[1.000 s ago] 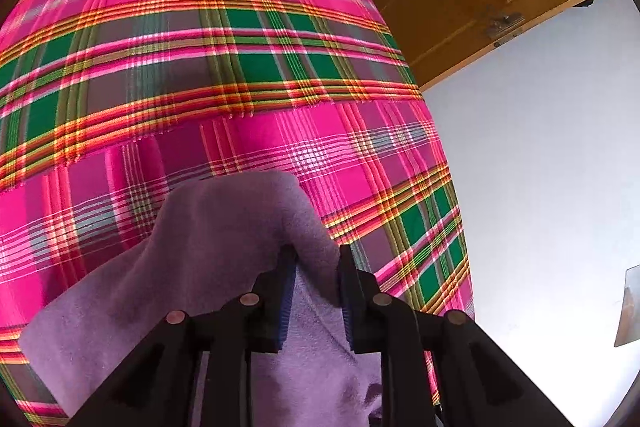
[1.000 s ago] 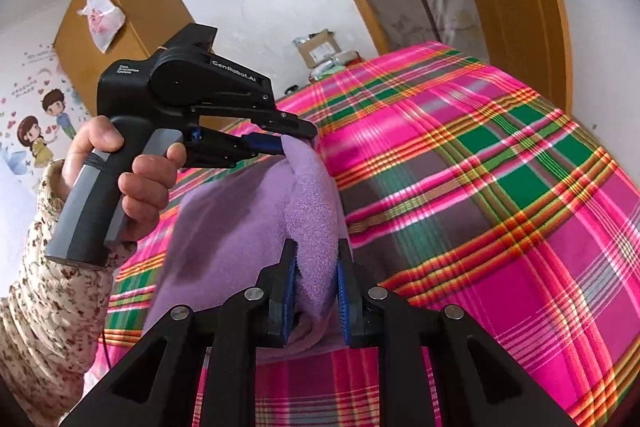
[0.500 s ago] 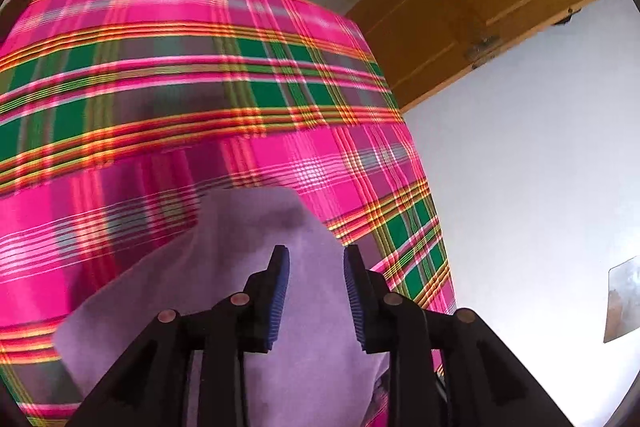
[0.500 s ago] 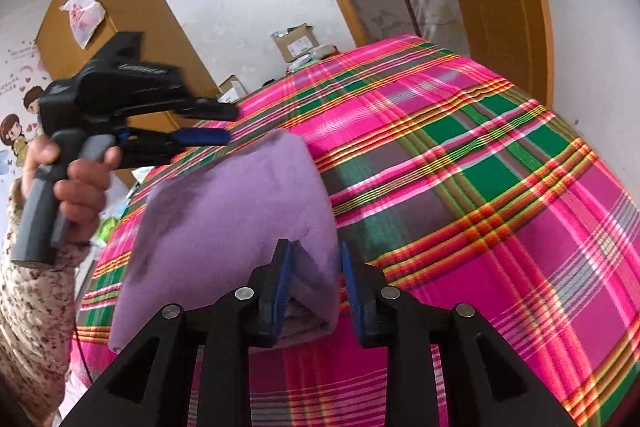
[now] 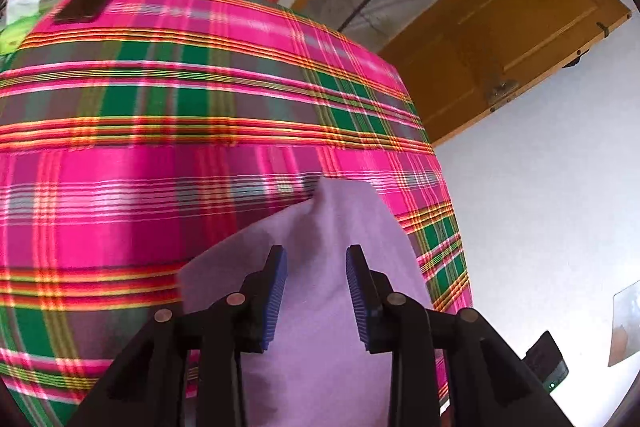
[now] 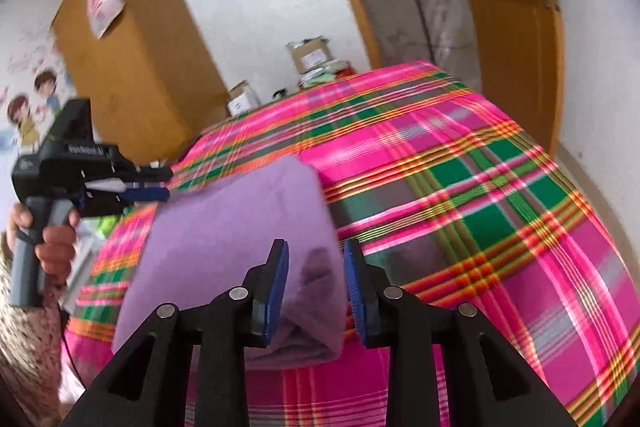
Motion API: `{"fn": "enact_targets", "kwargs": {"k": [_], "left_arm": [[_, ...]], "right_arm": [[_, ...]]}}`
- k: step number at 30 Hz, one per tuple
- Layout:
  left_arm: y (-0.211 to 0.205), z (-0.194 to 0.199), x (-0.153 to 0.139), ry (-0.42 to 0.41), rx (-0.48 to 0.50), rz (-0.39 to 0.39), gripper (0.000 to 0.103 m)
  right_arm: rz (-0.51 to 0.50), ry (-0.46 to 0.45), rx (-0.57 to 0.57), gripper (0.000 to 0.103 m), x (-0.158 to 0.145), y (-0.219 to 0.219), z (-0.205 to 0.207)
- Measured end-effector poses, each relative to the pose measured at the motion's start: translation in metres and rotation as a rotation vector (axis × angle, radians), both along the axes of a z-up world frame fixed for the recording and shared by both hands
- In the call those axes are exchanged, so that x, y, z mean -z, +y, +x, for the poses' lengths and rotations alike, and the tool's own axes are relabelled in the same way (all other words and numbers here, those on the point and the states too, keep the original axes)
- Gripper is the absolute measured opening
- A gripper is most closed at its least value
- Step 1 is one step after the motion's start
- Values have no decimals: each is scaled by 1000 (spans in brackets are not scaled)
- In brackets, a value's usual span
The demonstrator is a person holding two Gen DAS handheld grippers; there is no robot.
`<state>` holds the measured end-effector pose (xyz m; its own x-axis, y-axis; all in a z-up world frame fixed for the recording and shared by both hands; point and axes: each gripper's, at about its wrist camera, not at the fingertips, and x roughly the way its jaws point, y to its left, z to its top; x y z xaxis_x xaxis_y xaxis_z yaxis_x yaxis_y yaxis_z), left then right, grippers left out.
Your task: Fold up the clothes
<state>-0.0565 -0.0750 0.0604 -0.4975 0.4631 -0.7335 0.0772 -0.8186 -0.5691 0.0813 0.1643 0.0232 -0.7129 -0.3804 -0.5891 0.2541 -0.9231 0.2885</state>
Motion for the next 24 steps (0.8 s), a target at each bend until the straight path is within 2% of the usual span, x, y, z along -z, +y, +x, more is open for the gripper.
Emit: {"fn": "enact_targets", "kwargs": {"k": [5,10,13,15,19,20,23,24], "left_arm": [[-21,17,12,-20,-33,17,32],[-38,32,19,-19,-72,64,33],[-45,44,24,-24,-67,67,35],[-49,51,30,-36,-61,80,37],[-51,64,34,-20,-46,112,41],[-51,67,36,-14,-38,129,44],[-45,68,45,-25,7,176,49],[-43,69,48,-33,16,183,50]], "right_arm": [[140,-26,-14,30,20,-11,2],[148,-60,30,31,32,6,6],[185,-81,42,31,36,12,4],[197,-89,32,31,33,13,1],[153,-77,-18,31,18,16,-11],[127,-80,-44,33,14,16,-17],[69,-91,-158,55,7,9,-34],[53,-105,-201,58,7,5,-42]]}}
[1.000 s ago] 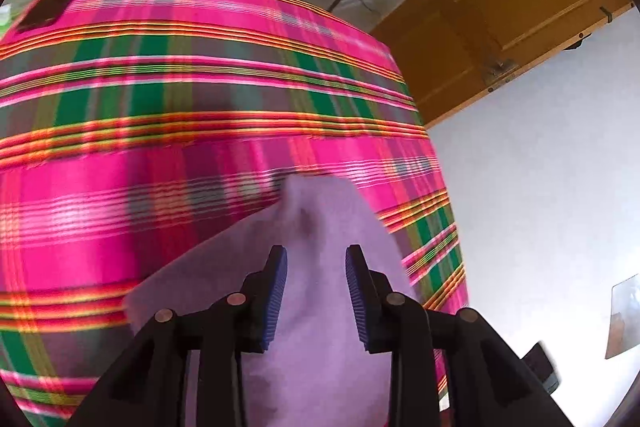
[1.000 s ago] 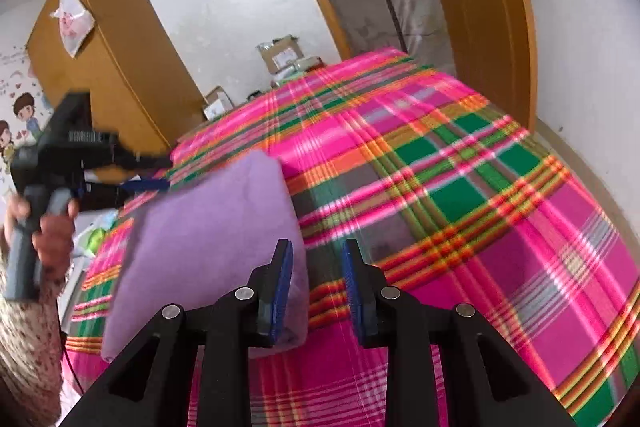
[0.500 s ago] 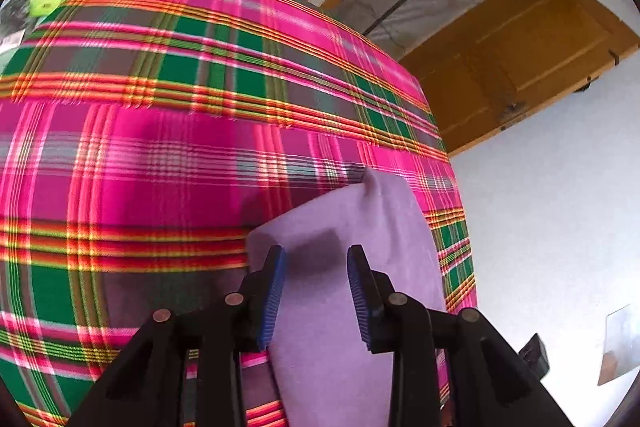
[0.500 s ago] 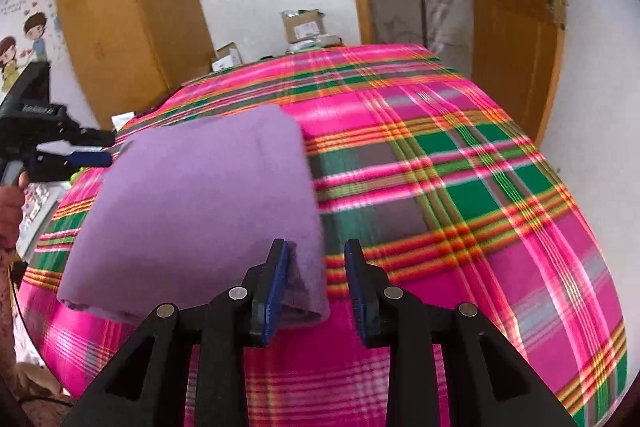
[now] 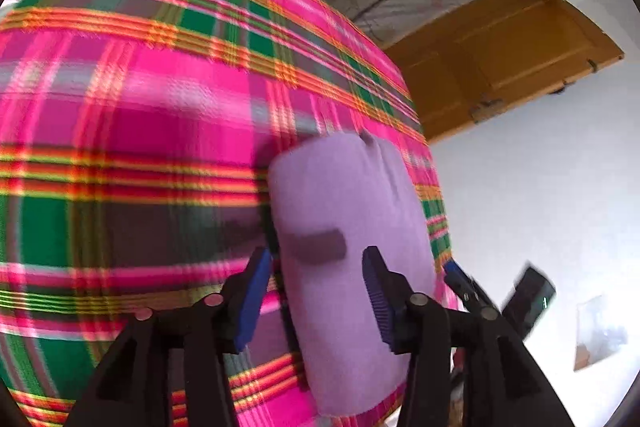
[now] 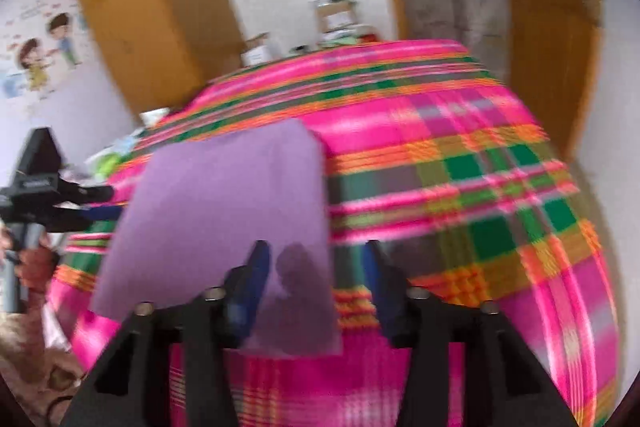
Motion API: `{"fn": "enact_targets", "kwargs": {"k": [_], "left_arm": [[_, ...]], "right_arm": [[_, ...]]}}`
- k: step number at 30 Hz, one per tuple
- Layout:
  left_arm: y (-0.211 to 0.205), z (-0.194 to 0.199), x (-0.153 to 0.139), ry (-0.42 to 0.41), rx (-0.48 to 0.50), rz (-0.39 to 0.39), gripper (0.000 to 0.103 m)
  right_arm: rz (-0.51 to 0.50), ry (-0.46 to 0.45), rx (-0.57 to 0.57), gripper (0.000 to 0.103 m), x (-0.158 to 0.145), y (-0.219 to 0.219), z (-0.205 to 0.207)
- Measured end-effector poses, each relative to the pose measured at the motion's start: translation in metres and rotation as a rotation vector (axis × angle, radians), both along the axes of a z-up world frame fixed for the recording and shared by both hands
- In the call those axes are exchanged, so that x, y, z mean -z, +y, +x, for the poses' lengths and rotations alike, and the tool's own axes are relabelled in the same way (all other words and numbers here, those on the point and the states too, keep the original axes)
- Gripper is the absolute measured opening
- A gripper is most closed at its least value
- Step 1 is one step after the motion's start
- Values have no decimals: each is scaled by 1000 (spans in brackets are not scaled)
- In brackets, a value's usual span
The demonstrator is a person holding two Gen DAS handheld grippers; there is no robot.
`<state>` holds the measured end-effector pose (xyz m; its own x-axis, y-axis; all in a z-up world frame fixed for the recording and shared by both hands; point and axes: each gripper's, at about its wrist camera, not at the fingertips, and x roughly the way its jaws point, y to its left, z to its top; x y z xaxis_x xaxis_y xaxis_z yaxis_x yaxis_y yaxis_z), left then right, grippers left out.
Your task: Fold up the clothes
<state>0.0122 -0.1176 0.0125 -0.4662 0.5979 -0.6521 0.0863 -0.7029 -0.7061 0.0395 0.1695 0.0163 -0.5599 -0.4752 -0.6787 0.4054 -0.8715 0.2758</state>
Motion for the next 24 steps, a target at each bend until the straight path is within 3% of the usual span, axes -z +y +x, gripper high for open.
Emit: {"fn": "enact_targets", "kwargs": {"k": [5,11,24], "left_arm": [[16,-4,12,-22,89,23,51],[18,-12,20,-32,108,92,55],[17,-15,34,-71,122,183,55]], "right_arm": [[-61,-122,-87,59,13,-5,-41],[-206,-250,-113,59,31,2,-69],[-229,-332,-243,60,39,-20,-89]]}}
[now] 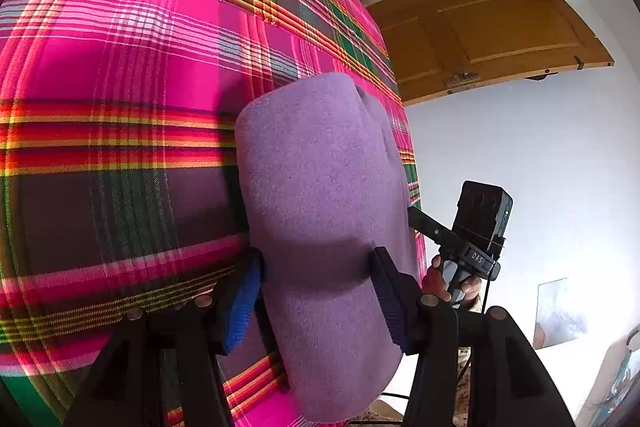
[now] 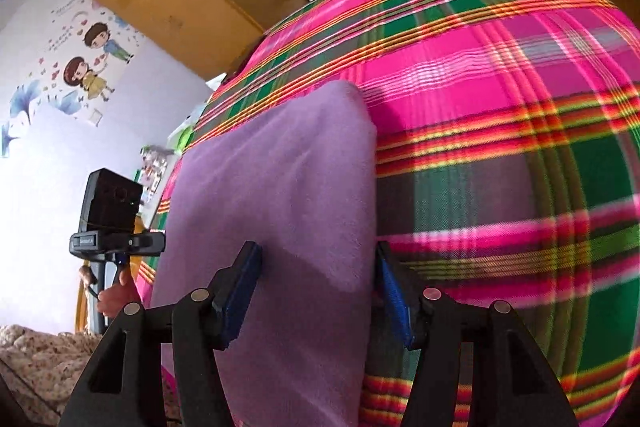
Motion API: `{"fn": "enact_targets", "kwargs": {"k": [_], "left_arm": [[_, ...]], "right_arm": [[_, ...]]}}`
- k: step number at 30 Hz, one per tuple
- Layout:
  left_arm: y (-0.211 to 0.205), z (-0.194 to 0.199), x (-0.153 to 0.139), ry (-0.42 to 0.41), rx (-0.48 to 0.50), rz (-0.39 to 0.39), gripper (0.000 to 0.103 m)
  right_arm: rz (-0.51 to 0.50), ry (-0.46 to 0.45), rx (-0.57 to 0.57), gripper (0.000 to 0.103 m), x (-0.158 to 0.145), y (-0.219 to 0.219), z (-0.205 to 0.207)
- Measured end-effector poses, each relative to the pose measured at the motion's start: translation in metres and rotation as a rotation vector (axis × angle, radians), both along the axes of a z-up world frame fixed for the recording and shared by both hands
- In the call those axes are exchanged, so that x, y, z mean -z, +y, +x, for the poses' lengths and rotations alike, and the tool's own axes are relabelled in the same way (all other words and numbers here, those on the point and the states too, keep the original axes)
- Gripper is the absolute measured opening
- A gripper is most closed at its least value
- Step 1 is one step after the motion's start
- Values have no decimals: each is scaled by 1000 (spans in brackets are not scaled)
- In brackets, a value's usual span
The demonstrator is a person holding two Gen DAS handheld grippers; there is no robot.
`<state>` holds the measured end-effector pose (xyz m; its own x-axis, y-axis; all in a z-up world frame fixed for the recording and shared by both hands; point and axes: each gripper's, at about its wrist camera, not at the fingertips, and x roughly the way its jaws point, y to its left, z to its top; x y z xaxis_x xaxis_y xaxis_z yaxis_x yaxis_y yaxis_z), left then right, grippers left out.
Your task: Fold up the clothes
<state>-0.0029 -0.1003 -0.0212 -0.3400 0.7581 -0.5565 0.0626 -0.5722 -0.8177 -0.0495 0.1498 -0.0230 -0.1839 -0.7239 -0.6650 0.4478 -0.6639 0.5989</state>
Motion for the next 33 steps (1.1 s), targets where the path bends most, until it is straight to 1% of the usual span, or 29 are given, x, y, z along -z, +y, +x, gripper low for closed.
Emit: {"fn": "enact_targets", "kwargs": {"k": [5,8,11,13,14,16,18,20,23,28,33], "left_arm": [[-4,-3,6,-19,2,27,55],[-5,-6,8,-24,7,41,55],[-7,-7,9,-22,11,41,51],[-6,-9,8,-22,12,45,48],[-6,-9,8,-22,8,46,45],[-5,-9,6,-15,7,44,43],[-2,-11,3,-4,12,37,40],[1,-14,0,5,14,38,39],[0,-15,-4,23,12,46,37],[-15,-18,-19,73,-21,46,36],[-36,-28,-39,114,-64,19,36]], "right_arm": [[-21,-17,-21,62,3,-5,-3],[-11,-6,-23,63,3,-12,-1],[-11,4,-28,63,3,-14,3],[-4,8,-27,58,3,-16,5],[1,12,-25,55,3,-19,5],[18,30,-18,47,3,-21,7],[30,59,-13,34,-1,-25,10],[41,92,-5,30,-6,-26,14],[43,110,13,28,-10,-28,18],[-30,100,36,27,-19,-29,18],[-55,135,27,27,-36,-51,6]]}}
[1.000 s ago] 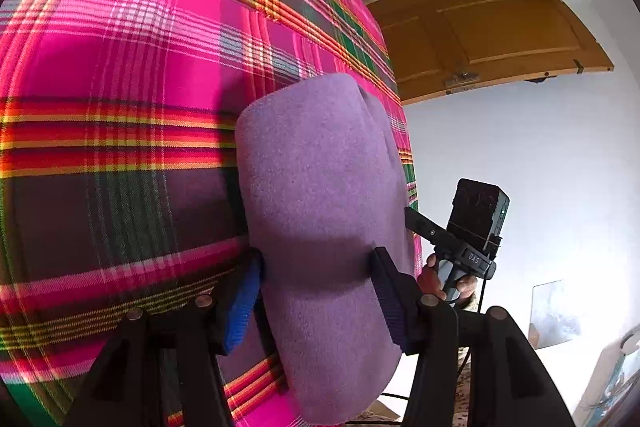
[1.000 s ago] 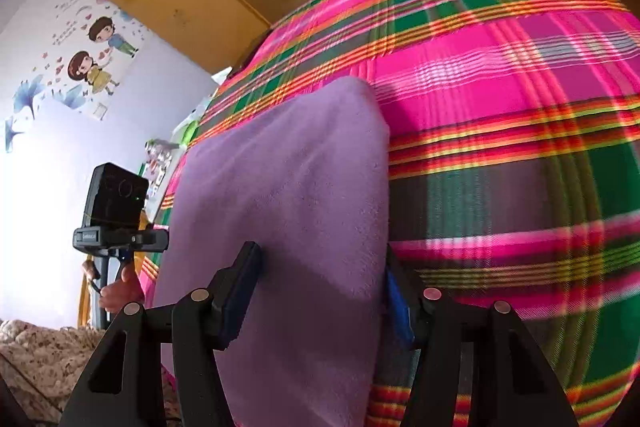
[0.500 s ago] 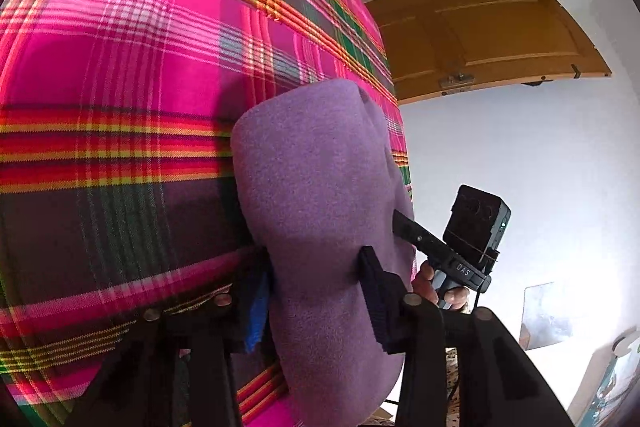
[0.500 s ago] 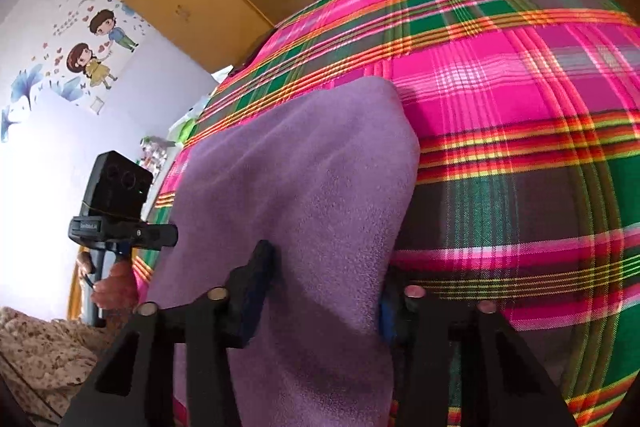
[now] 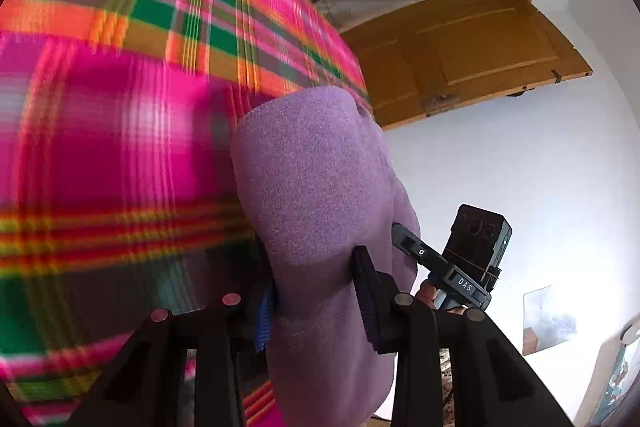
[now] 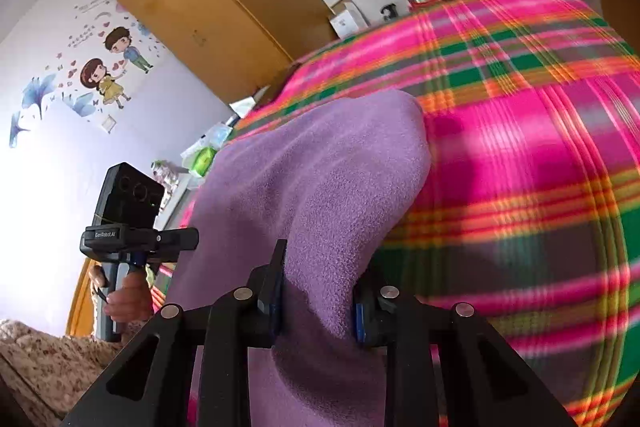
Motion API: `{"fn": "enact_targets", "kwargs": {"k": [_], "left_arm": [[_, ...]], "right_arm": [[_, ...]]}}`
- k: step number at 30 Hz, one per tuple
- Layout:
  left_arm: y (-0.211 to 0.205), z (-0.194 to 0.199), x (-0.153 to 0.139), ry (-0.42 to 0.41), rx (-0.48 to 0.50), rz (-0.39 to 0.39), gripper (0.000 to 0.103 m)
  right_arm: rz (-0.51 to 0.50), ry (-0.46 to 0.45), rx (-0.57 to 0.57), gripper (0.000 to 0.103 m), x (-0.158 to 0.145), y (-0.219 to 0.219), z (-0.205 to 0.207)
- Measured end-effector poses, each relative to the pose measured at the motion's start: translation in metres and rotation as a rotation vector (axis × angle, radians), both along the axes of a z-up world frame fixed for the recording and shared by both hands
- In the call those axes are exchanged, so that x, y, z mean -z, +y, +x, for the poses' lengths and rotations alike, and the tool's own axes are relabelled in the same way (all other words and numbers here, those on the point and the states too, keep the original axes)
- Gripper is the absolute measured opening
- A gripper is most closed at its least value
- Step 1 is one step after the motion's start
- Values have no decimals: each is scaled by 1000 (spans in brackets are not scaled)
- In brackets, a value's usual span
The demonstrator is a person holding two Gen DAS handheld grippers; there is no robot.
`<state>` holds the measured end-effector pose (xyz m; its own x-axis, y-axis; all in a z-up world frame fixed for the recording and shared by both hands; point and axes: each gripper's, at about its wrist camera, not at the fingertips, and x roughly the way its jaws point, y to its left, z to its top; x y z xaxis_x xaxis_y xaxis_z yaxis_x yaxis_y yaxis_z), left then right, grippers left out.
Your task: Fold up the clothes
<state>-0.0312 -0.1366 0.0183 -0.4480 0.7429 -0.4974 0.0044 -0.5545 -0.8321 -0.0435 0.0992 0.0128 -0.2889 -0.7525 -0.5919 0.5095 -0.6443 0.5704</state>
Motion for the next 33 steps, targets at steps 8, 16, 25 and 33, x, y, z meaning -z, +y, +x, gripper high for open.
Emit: {"fn": "enact_targets", "kwargs": {"k": [8,16,25,33], "left_arm": [[-42,-27,-19,16,-83,-83,37],[-76,-58,-6,-25,-174,-94,37],[-106,-90,7,-59,-273,-93,37],[-114,-109,26,-77,-307,-125,38]], "right_arm": [[-7,18,5,27,-7,-50,-37],[37,55,1,27,-4,-95,-70],[57,94,19,27,8,-132,-94],[125,144,66,28,20,-150,-104]]}}
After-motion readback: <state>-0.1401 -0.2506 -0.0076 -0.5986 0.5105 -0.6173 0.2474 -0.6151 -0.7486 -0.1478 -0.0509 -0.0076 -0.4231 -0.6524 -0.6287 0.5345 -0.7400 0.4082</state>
